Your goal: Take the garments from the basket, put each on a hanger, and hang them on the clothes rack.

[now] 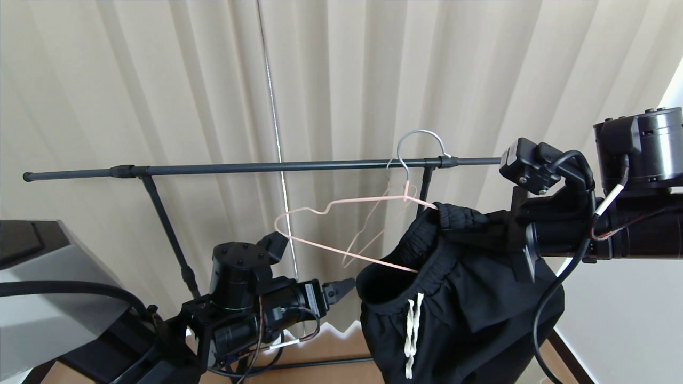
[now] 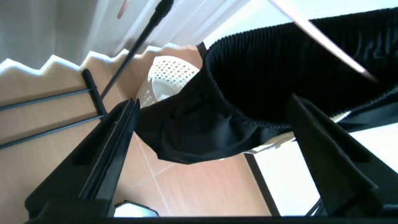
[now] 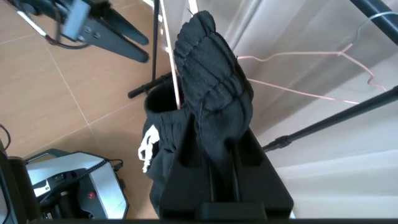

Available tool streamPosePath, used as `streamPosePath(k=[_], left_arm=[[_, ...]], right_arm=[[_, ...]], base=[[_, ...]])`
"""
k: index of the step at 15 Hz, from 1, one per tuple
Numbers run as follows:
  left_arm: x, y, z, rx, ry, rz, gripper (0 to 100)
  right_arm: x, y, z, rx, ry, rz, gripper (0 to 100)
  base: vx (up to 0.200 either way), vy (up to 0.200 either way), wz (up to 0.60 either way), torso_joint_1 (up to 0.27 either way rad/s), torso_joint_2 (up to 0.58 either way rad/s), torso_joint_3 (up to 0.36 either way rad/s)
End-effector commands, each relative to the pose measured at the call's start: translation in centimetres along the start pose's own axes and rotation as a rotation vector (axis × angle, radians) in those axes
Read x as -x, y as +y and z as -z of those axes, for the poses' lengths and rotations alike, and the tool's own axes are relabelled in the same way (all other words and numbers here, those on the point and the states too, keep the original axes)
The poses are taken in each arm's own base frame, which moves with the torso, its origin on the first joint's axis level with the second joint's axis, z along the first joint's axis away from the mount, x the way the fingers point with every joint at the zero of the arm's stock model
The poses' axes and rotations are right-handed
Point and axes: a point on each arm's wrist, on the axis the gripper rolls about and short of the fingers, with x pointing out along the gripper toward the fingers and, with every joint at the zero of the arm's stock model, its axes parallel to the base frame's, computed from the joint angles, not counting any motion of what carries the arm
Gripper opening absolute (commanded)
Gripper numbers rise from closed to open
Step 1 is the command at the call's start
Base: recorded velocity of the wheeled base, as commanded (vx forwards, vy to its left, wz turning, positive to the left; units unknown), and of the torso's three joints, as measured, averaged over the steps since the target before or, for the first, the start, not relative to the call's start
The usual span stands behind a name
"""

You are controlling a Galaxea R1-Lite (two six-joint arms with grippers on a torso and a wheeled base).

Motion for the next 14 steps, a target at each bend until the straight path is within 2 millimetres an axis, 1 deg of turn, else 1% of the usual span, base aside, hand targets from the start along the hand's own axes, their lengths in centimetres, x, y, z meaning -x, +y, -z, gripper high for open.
streamPosePath(k=[1,6,9,12,13,14], left_arm=[[-1.4,0.7,0.7,0.007,0.028,-0.019,100],[-3.4,0.7,0.7,-0.003,0.024,-0.012,100],[-3.7,0.5,1.0,-0.014,0.033,-0.010,100],[-4.1,0.8,1.6,-0.033,0.055,-0.020,100],[-4.5,0.7,2.1,-0.045,0.067,-0.017,100],[-4.6,0.6,2.1,-0.047,0.065,-0.015,100]], right_arm=[[0.2,0.4,-0.2,0.009,-0.009,-0.007,0],[0.4,1.3,-0.5,0.025,-0.021,-0.030,0],[0.7,1.4,-0.5,0.028,-0.026,-0.027,0],[1.1,1.5,-0.6,0.031,-0.034,-0.024,0],[1.2,1.6,-0.7,0.032,-0.038,-0.023,0],[1.3,1.6,-0.7,0.032,-0.039,-0.022,0]], base=[[0.000,0.000,0.00,0.000,0.00,0.000],[0.000,0.000,0.00,0.000,0.00,0.000],[0.000,0.000,0.00,0.000,0.00,0.000],[0.000,0.000,0.00,0.000,0.00,0.000],[0.000,0.000,0.00,0.000,0.00,0.000],[0.000,0.000,0.00,0.000,0.00,0.000]])
